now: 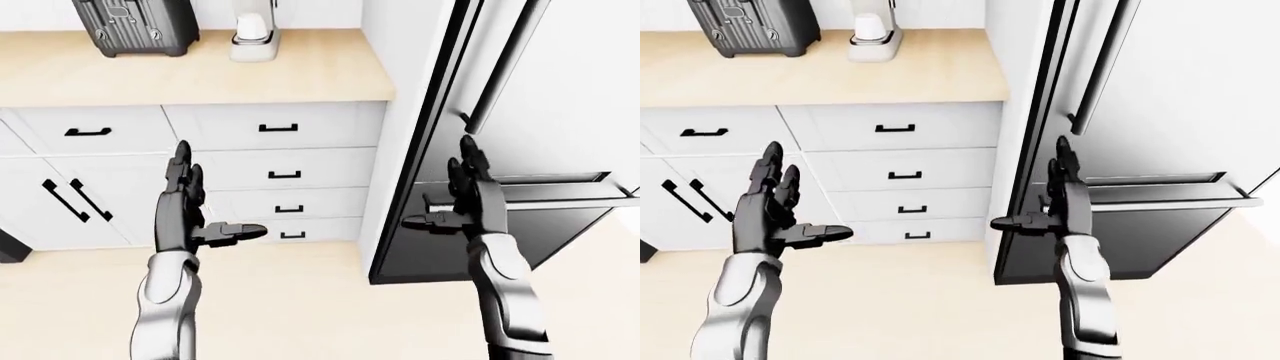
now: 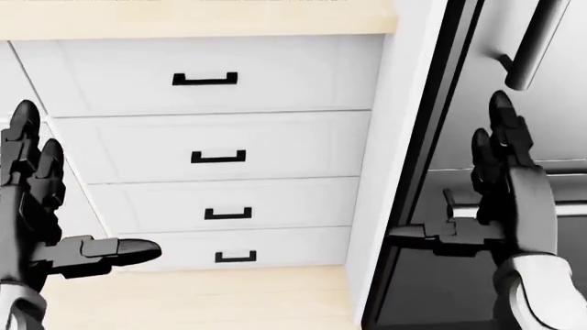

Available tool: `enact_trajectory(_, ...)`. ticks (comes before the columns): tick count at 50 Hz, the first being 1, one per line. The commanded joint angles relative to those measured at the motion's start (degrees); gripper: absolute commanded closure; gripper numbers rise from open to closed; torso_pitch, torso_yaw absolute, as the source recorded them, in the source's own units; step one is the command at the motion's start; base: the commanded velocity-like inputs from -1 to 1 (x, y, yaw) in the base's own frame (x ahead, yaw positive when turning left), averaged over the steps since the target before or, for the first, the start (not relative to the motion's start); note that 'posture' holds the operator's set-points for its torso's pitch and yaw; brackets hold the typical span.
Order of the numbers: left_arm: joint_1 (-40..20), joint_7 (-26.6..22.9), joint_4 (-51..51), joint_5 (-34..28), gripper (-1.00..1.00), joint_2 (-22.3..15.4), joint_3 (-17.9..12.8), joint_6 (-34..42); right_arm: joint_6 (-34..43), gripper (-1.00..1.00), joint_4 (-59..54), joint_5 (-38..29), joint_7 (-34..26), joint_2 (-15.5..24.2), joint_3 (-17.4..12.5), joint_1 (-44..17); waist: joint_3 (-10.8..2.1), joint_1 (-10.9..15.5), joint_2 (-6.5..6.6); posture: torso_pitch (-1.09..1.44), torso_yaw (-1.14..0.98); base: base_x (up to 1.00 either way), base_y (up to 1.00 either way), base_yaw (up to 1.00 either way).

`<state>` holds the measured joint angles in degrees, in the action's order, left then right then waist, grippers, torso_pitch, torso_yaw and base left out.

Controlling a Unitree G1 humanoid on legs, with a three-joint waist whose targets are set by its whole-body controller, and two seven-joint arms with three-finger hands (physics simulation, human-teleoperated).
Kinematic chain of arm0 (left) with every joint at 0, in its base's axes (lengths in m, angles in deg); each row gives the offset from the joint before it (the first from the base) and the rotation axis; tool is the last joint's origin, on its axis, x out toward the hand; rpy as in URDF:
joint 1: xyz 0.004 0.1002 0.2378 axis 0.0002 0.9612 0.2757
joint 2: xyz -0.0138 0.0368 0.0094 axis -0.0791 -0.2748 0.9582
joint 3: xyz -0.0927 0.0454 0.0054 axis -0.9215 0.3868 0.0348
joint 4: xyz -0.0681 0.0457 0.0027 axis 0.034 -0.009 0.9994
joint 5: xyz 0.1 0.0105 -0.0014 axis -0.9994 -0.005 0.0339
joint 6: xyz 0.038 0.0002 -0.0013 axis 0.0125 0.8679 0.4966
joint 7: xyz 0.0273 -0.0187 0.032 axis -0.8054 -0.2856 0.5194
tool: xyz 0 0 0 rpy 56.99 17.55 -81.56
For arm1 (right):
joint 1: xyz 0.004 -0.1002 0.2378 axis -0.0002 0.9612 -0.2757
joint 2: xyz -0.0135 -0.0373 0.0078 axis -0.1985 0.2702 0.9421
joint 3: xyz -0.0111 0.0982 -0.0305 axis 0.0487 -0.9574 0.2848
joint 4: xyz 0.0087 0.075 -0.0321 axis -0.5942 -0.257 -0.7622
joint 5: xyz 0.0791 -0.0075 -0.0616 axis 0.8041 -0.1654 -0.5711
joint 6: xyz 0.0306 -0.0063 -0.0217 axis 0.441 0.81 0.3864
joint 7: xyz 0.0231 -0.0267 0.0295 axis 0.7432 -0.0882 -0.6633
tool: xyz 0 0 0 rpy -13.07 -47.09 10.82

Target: Pick the mug from under the coffee machine dispenser and place it on the counter.

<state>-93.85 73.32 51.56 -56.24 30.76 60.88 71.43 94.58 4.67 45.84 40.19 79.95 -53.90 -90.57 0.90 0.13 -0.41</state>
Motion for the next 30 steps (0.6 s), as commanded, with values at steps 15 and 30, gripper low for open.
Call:
enact_trajectory(15,-5.3,1.2,-8.1,2.7,-1.00,-4.0,-3.8,5.7,1.2,-1.00,4.0,1.5,0.6,3.5,-2.1,-4.8,-0.76,0.1,0.16,0.00,0.00,0.00,0.00,0.00)
enact_trajectory(30,-5.8,1.6,-7.9,3.2,-1.00,-5.3,-5.0,5.9,2.4,-1.00,6.5,0.7,0.4,4.6,-2.8,-5.8,-0.79,0.1,0.23,0.00,0.00,0.00,0.00,0.00)
